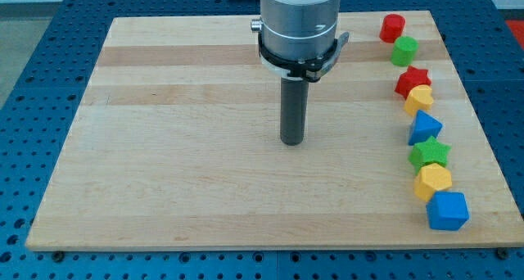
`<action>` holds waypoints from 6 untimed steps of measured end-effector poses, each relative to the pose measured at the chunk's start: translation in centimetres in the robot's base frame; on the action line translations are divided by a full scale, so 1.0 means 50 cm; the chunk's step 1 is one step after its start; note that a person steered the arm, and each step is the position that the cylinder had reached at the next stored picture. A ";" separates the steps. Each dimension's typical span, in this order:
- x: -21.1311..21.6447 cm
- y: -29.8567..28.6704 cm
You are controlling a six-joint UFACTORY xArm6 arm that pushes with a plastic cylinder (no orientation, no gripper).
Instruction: Move the green circle into the red star
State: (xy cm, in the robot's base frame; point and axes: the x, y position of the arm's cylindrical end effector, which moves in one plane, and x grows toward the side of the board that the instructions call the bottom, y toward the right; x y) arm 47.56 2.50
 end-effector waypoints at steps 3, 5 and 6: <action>-0.438 -0.025; -0.563 0.153; -0.568 0.164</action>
State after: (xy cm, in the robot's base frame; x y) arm 19.17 10.70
